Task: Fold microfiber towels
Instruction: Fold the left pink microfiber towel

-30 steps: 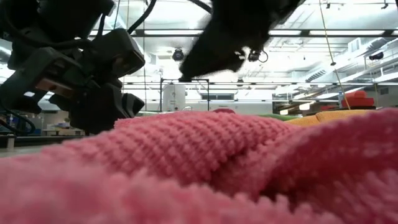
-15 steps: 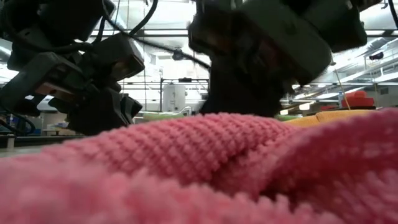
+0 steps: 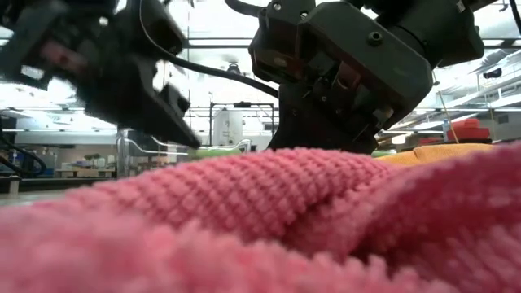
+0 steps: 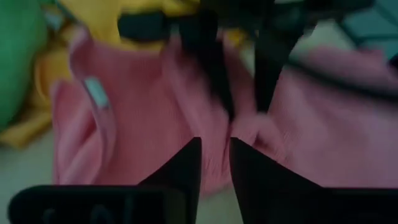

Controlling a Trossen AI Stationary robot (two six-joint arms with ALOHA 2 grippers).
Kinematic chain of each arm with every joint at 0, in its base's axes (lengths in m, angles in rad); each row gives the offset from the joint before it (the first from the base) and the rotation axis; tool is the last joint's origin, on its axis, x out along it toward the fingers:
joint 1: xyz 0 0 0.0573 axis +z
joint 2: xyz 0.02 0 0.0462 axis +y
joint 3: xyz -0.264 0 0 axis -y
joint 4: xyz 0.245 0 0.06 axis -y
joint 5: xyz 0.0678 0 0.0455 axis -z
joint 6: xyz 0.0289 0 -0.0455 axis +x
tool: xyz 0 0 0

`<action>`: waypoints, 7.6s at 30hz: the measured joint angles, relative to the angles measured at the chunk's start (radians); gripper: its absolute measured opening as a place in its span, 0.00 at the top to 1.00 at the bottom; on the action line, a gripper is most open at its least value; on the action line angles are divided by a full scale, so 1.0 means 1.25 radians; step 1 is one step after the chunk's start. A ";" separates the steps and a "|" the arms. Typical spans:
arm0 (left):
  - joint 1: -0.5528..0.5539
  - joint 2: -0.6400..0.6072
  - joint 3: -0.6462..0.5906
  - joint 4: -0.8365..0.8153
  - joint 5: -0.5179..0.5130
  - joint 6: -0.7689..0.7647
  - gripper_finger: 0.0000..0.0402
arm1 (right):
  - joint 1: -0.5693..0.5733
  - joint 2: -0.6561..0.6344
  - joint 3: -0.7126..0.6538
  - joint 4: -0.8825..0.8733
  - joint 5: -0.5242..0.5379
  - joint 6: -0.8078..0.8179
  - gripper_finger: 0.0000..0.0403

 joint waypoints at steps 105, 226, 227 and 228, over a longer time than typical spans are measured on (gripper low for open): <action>0.097 0.050 0.001 -0.174 -0.261 0.270 0.64 | -0.002 -0.093 -0.097 -0.087 0.155 0.069 0.47; 0.477 0.035 0.319 -0.678 0.407 0.711 0.59 | -0.002 -0.093 -0.097 -0.095 0.156 0.096 0.47; 0.459 0.036 0.318 -0.683 0.420 0.690 0.59 | -0.002 -0.093 -0.097 -0.095 0.156 0.096 0.47; 0.437 0.043 0.318 -0.678 0.423 0.680 0.59 | -0.002 -0.093 -0.097 -0.095 0.156 0.096 0.47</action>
